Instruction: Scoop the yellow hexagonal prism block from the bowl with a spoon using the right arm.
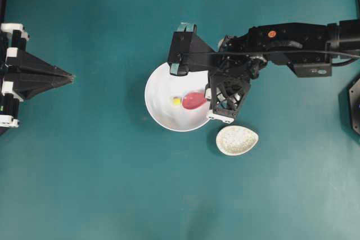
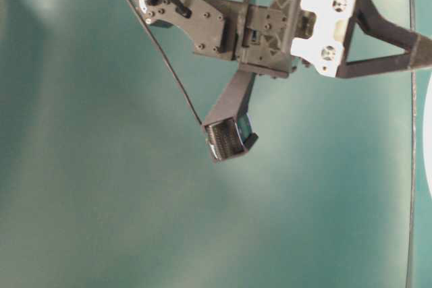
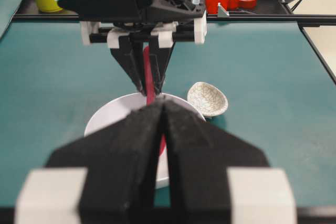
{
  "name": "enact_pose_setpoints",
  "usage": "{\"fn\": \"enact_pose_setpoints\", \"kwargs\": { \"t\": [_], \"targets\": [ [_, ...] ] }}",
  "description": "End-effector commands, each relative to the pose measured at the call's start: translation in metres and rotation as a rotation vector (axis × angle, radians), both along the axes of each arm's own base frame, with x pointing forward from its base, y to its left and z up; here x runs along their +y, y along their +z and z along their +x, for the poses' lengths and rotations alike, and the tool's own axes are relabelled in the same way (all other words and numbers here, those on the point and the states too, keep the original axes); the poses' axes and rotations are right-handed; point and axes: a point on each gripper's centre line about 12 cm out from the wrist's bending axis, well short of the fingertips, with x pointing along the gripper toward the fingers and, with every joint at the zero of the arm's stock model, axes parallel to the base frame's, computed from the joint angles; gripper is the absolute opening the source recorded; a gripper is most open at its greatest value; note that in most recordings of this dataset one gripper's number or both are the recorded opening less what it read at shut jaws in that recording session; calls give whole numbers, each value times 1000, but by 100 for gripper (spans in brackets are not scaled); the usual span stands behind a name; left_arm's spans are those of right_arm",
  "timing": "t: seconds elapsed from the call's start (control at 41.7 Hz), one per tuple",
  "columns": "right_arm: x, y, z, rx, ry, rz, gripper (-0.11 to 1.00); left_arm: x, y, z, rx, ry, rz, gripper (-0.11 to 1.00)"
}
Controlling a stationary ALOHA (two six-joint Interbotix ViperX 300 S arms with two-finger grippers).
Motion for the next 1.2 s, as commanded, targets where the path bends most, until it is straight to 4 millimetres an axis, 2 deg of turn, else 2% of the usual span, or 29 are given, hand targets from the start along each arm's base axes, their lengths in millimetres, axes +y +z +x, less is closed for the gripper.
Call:
{"fn": "enact_pose_setpoints", "kwargs": {
  "t": [0.0, 0.144, 0.312, 0.864, 1.176],
  "targets": [
    [0, 7, 4, -39, -5, -3, 23, 0, 4, 2, -14, 0, -3, 1],
    [0, -1, 8, -36, -7, -3, 23, 0, 5, 2, -17, -2, -5, 1],
    [-2, -1, 13, -76, -14, -11, 23, 0, 4, 2, -14, 0, -5, 1],
    [-7, 10, 33, -257, -44, -42, 23, 0, 5, 2, -17, 0, -5, 1],
    [-7, 22, 36, -292, -48, -43, 23, 0, 5, 2, -18, 0, -6, 1]
  ]
}}
